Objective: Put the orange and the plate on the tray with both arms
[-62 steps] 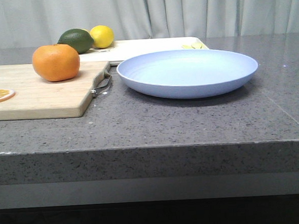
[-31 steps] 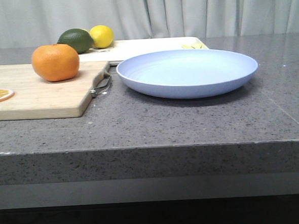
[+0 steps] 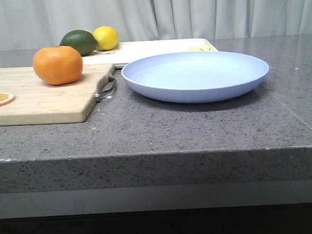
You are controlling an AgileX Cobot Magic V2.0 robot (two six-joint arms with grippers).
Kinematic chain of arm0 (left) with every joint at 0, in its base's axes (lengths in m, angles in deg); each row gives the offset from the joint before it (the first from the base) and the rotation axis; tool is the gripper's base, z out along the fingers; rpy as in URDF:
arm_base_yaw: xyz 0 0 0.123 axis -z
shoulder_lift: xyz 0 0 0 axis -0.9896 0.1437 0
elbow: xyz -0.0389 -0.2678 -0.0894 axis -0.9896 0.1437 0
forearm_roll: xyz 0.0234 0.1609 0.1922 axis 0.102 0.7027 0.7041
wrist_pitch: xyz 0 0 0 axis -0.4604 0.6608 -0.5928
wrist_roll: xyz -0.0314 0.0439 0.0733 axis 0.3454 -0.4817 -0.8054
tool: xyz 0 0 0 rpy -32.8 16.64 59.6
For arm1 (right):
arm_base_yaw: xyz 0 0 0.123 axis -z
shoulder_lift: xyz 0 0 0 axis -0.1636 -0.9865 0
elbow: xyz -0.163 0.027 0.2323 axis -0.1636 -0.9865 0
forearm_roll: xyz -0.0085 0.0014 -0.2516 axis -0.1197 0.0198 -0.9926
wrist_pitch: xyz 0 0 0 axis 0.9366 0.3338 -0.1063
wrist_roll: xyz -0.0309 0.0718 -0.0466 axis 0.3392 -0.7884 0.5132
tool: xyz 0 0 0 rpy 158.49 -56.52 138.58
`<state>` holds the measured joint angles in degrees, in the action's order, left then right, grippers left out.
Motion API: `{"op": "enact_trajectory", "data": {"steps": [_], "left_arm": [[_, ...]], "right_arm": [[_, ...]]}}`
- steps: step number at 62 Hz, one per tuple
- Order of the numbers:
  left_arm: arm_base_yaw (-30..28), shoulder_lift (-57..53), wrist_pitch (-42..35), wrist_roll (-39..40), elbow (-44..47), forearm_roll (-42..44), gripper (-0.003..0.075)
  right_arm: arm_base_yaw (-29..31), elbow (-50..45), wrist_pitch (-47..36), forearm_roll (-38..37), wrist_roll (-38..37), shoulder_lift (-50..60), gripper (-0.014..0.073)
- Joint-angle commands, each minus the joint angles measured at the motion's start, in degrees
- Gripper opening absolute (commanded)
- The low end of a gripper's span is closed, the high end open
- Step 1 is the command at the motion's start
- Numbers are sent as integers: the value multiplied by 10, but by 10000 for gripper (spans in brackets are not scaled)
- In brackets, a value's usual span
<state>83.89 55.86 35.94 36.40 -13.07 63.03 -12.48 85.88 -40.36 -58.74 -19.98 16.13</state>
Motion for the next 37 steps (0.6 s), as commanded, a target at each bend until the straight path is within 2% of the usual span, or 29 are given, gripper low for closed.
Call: {"op": "enact_trajectory", "data": {"steps": [1, 7, 16, 28, 37], "left_arm": [[-2, 5, -52, 0, -23, -2, 617], [0, 10, -55, 0, -26, -25, 590], [0, 60, -16, 0, -61, -36, 588], [2, 192, 56, 0, -165, -52, 590], [44, 296, 123, 0, -253, -60, 589]], "right_arm": [[3, 22, -52, 0, 5, -5, 650], [3, 22, -54, 0, 5, -5, 650], [3, 22, -56, 0, 5, -5, 650], [3, 22, -56, 0, 5, -5, 650], [3, 22, -56, 0, 5, -5, 650]]}}
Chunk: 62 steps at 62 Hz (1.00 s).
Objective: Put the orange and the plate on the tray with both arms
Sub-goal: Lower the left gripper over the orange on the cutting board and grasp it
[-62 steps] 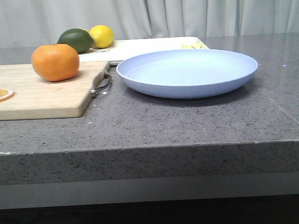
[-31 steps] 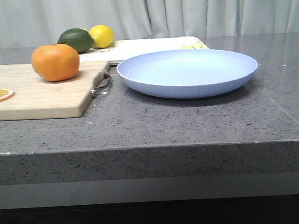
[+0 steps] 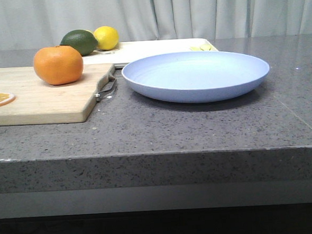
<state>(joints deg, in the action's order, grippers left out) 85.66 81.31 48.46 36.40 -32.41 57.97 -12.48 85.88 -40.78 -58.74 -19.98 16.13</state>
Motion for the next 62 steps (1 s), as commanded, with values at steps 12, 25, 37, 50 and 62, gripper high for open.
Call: {"op": "enact_trajectory", "data": {"steps": [12, 25, 37, 50, 62], "left_arm": [[111, 174, 53, -2, -181, -9, 589], [165, 316, 196, -2, -351, -9, 589], [179, 400, 268, -2, -447, -9, 590], [179, 432, 274, -2, -462, -10, 589], [179, 444, 284, -2, -462, -14, 589]], "right_arm": [[3, 22, -51, 0, 5, -6, 650], [3, 22, -51, 0, 5, -6, 650], [3, 22, -51, 0, 5, -6, 650], [3, 22, -51, 0, 5, -6, 650], [3, 22, -51, 0, 5, -6, 650]]}}
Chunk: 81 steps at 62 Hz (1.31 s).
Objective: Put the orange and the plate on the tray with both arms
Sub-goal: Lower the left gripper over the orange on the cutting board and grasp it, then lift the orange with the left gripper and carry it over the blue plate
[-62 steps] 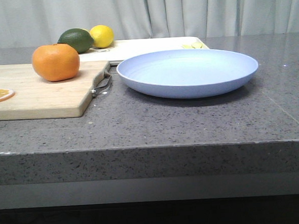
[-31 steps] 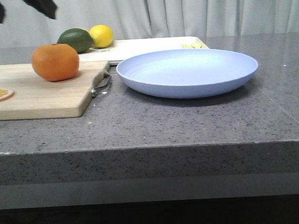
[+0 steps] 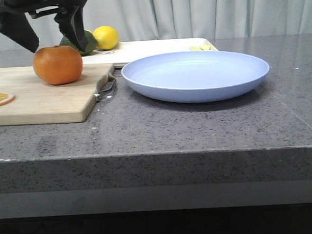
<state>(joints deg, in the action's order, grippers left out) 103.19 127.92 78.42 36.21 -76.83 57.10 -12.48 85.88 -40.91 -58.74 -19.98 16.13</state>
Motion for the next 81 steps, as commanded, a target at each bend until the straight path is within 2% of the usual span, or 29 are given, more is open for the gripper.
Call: {"op": "enact_trajectory", "data": {"steps": [1, 31, 36, 48, 56, 66, 81], "left_arm": [[3, -20, -14, 0, -18, -5, 589], [3, 13, 13, 0, -22, -15, 580], [3, 13, 14, 0, -26, -15, 524], [3, 12, 32, 0, -62, -15, 293], [8, 12, 55, 0, -106, -20, 255], [52, 12, 49, 0, -150, -28, 255], [155, 34, -47, -11, -153, -28, 255]], "right_arm": [[3, 22, -50, 0, 5, -6, 650], [3, 22, -50, 0, 5, -6, 650], [3, 22, -50, 0, 5, -6, 650], [3, 22, -50, 0, 5, -6, 650], [3, 22, -50, 0, 5, -6, 650], [3, 22, -50, 0, 5, -6, 650], [3, 22, -50, 0, 5, -6, 650]]}}
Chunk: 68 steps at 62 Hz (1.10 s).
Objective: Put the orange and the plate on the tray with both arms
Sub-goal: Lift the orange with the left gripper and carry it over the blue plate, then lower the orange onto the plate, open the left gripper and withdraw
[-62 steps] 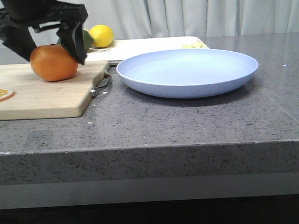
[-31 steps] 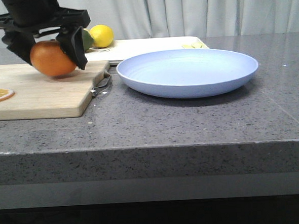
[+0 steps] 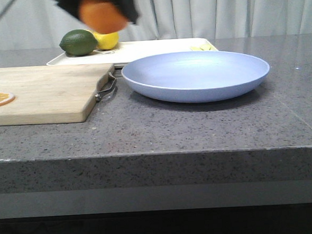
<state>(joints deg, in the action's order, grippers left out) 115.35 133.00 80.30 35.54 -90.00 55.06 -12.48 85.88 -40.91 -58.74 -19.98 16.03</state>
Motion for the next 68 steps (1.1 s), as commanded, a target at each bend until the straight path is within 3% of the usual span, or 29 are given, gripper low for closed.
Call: {"op": "enact_trajectory", "data": {"steps": [1, 10, 23, 28, 39, 45, 68], "left_arm": [[41, -13, -75, -5, -21, -7, 255], [81, 23, -129, -6, -21, -2, 255], [95, 58, -144, -6, -21, 0, 296], [95, 65, -142, -6, -21, 0, 360], [95, 66, -142, -6, -21, 0, 578], [95, 66, -142, -6, -21, 0, 645], [95, 35, -137, -6, -23, 31, 651]], "right_arm": [[3, 22, -50, 0, 5, -5, 650], [3, 22, -50, 0, 5, -5, 650], [3, 22, -50, 0, 5, -5, 650], [3, 22, -50, 0, 5, -5, 650], [3, 22, -50, 0, 5, -5, 650], [3, 22, -50, 0, 5, -5, 650], [3, 22, -50, 0, 5, -5, 650]]}}
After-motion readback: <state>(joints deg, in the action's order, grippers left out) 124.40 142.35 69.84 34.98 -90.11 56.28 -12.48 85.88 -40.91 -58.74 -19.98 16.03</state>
